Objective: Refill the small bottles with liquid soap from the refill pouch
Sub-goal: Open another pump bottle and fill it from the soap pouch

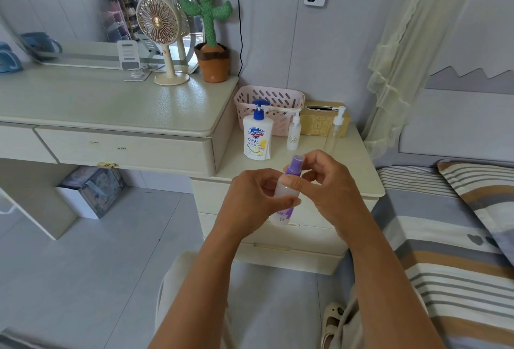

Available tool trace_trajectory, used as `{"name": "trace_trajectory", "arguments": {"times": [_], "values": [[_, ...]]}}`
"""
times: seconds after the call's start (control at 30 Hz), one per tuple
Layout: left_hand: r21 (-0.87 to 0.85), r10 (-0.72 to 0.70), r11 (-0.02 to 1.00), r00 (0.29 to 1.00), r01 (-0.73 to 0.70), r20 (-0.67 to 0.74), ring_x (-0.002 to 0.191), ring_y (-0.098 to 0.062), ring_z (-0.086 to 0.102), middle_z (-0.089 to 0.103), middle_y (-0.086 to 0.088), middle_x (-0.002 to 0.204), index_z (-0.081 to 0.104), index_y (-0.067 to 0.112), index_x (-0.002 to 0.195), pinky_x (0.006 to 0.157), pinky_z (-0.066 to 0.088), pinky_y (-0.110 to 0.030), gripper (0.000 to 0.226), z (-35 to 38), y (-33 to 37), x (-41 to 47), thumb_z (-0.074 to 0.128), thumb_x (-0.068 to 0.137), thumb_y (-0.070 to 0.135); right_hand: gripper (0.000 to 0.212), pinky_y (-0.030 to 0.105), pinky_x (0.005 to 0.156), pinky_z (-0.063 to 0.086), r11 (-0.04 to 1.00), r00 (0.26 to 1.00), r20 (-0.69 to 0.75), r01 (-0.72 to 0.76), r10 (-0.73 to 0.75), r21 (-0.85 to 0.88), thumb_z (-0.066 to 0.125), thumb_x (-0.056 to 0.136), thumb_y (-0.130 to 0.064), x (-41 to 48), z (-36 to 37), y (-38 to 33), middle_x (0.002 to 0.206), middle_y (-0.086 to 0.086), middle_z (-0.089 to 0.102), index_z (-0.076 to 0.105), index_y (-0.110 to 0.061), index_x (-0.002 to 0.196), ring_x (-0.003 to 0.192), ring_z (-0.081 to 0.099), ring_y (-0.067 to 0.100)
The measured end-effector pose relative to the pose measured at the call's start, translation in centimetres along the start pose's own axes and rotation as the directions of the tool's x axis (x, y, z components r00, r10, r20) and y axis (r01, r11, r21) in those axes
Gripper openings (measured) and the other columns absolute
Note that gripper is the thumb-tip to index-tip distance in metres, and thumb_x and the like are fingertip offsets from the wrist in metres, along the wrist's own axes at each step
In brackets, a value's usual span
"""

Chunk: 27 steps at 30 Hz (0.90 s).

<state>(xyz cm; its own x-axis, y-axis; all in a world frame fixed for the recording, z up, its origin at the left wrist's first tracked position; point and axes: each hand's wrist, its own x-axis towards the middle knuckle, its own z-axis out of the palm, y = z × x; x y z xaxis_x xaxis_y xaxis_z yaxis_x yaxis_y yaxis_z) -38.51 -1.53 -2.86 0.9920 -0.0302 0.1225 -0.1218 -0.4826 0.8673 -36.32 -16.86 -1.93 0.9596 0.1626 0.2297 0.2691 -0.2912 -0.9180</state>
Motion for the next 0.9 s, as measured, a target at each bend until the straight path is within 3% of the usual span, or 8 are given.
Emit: {"name": "trace_trajectory", "arguments": {"times": [0.17, 0.27, 0.37, 0.53, 0.7, 0.8, 0.9], "values": [[0.005, -0.015, 1.0, 1.0, 0.015, -0.011, 0.075, -0.003, 0.068, 0.073, 0.011, 0.087, 0.07, 0.024, 0.099, 0.065, 0.05, -0.011, 0.033, -0.43, -0.23, -0.06, 0.081, 0.07, 0.036, 0.03, 0.029, 0.079, 0.057, 0.999, 0.994, 0.112, 0.001, -0.007, 0.051, 0.063, 0.088, -0.031, -0.24, -0.44, -0.29, 0.109, -0.01, 0.069, 0.059, -0.033, 0.117, 0.096, 0.064, 0.015], [0.013, -0.017, 1.0, 1.0, 0.017, -0.009, 0.076, -0.003, 0.068, 0.073, 0.01, 0.088, 0.07, 0.024, 0.1, 0.066, 0.049, -0.012, 0.034, -0.44, -0.1, 0.04, 0.081, 0.07, 0.036, 0.021, 0.031, 0.078, 0.056, 1.0, 0.996, 0.083, 0.019, -0.021, 0.018, 0.065, 0.087, -0.026, -0.1, -0.41, -0.35, 0.103, -0.009, 0.07, 0.066, -0.025, 0.108, 0.088, 0.064, 0.017], [0.018, -0.009, 1.0, 1.0, 0.009, 0.008, 0.075, -0.002, 0.068, 0.073, 0.011, 0.086, 0.07, 0.025, 0.1, 0.067, 0.05, -0.012, 0.034, -0.24, -0.05, -0.01, 0.082, 0.069, 0.036, 0.027, 0.028, 0.075, 0.055, 0.999, 0.999, 0.028, 0.022, -0.021, -0.024, 0.074, 0.078, -0.03, -0.06, -0.37, -0.43, 0.096, -0.007, 0.07, 0.063, -0.02, 0.1, 0.082, 0.061, 0.017], [0.028, -0.02, 0.999, 1.0, 0.02, -0.002, 0.077, -0.003, 0.068, 0.073, 0.011, 0.09, 0.07, 0.024, 0.102, 0.066, 0.048, -0.01, 0.035, -0.31, -0.06, 0.2, 0.08, 0.071, 0.038, 0.031, 0.028, 0.079, 0.055, 0.998, 0.995, 0.091, 0.051, -0.048, -0.036, 0.065, 0.087, -0.028, -0.18, -0.81, -0.5, 0.104, -0.012, 0.069, 0.061, -0.029, 0.118, 0.085, 0.061, 0.01], [0.027, -0.007, 1.0, 1.0, 0.007, 0.017, 0.076, -0.001, 0.068, 0.073, 0.011, 0.088, 0.07, 0.025, 0.101, 0.065, 0.048, -0.009, 0.035, -0.12, -0.03, 0.1, 0.081, 0.07, 0.036, 0.024, 0.026, 0.073, 0.053, 0.997, 0.999, 0.029, 0.031, -0.029, -0.067, 0.073, 0.081, -0.027, -0.06, -0.51, -0.41, 0.097, -0.006, 0.069, 0.062, -0.019, 0.1, 0.08, 0.06, 0.015], [0.027, -0.004, 1.0, 1.0, 0.004, 0.01, 0.077, -0.003, 0.068, 0.073, 0.01, 0.09, 0.07, 0.024, 0.102, 0.068, 0.05, -0.012, 0.036, -0.05, -0.2, 0.17, 0.081, 0.07, 0.037, 0.03, 0.025, 0.076, 0.055, 0.999, 0.999, 0.044, 0.024, -0.023, -0.028, 0.072, 0.081, -0.029, -0.11, -0.68, -0.43, 0.1, -0.008, 0.069, 0.061, -0.023, 0.109, 0.083, 0.062, 0.013], [0.027, -0.004, 1.0, 1.0, 0.004, -0.002, 0.077, -0.004, 0.068, 0.073, 0.01, 0.089, 0.071, 0.023, 0.101, 0.069, 0.052, -0.014, 0.036, -0.12, -0.41, 0.26, 0.081, 0.069, 0.037, 0.022, 0.024, 0.074, 0.054, 0.995, 0.997, 0.065, 0.05, -0.045, -0.085, 0.065, 0.087, -0.026, -0.06, -0.57, -0.22, 0.103, -0.009, 0.07, 0.064, -0.025, 0.109, 0.081, 0.061, 0.009]]}}
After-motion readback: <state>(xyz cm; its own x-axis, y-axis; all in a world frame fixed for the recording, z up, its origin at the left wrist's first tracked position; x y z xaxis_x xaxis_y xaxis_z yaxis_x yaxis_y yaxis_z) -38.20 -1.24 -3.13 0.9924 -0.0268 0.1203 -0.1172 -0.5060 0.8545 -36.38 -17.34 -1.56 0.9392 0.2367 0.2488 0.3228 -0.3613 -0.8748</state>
